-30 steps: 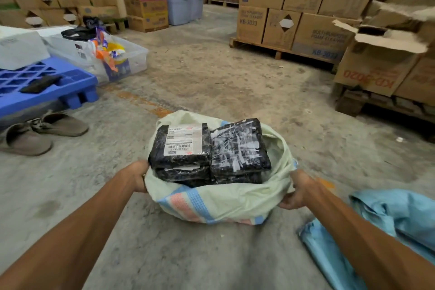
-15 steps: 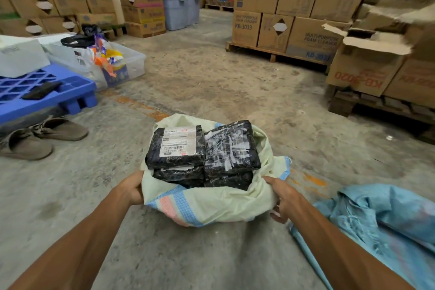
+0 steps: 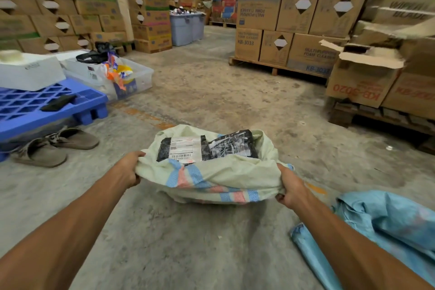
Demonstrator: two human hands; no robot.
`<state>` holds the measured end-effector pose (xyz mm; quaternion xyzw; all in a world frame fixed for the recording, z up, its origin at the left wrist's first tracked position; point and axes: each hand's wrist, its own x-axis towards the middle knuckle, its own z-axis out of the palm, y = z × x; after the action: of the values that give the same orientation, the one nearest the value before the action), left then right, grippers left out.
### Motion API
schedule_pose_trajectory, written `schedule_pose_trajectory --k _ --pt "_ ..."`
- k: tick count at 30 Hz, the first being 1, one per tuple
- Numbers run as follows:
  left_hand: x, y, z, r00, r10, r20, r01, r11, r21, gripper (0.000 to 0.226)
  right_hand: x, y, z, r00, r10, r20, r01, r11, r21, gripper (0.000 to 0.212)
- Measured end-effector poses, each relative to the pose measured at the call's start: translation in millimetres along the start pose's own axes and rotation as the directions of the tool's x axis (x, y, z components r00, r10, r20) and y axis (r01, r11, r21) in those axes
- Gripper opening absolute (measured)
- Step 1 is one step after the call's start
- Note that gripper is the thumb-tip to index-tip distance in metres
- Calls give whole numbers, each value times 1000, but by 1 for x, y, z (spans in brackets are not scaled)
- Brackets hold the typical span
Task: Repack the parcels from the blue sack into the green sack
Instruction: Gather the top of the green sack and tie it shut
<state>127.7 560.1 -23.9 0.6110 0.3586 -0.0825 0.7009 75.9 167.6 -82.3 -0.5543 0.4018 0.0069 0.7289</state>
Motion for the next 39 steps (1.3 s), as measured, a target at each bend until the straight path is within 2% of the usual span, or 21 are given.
schedule_pose_trajectory --k 2,3,5,8,10,13,15,17,19,21,23,25,27,29,33,35,37,39 --pt "-18 9 2 1000 15 14 -14 999 -36 30 45 -7 -5 999 -29 -12 30 998 63 105" --pt "-26 14 4 999 23 30 -21 998 -63 32 45 -17 -4 999 -44 -15 45 997 66 105" --pt "-35 22 8 999 41 31 -37 994 -103 33 27 -39 1 996 -89 -12 90 994 68 92" --pt "-34 32 9 998 52 27 -46 980 -191 26 3 -69 11 985 -170 25 167 982 87 62" --pt "-22 32 6 1000 20 10 -16 969 -246 25 -17 -84 22 986 -142 89 137 989 58 48" --pt "7 15 -7 991 -130 -16 125 979 -162 23 -27 -105 32 985 -45 168 38 998 45 39" --pt "21 3 -14 979 -201 21 202 979 -39 26 -14 -116 36 985 35 166 -50 995 86 48" --pt "39 -3 -11 971 -234 52 232 972 43 31 2 -122 45 984 110 138 -117 992 46 53" --pt "37 2 -6 969 -243 32 237 962 132 28 11 -124 55 983 125 133 -116 991 -70 39" --pt "41 7 -4 967 -256 0 255 962 96 25 17 -125 69 992 59 114 -36 981 -192 29" --pt "53 15 -3 979 -201 -8 201 977 68 23 18 -125 84 994 -86 63 97 973 -209 19" --pt "71 20 -5 990 -135 46 131 988 77 26 17 -129 93 956 -293 -21 285 943 -171 9" --pt "96 22 -3 996 -32 84 25 996 84 40 17 -136 100 880 -476 -12 465 865 -187 26" --pt "83 29 9 992 72 105 -77 996 36 43 8 -145 108 815 -576 57 574 792 -208 28" --pt "58 47 17 952 297 -72 -292 953 79 40 -20 -164 126 752 -638 168 659 734 -162 41" --pt "55 71 11 902 402 -154 -382 912 146 24 -37 -175 132 757 -621 204 645 760 -82 45" --pt "40 102 7 877 450 -169 -459 889 -11 11 -53 -186 135 760 -599 254 617 787 9 43" --pt "6 127 8 865 499 -61 -502 859 -94 16 -75 -195 135 753 -559 347 570 818 81 42"
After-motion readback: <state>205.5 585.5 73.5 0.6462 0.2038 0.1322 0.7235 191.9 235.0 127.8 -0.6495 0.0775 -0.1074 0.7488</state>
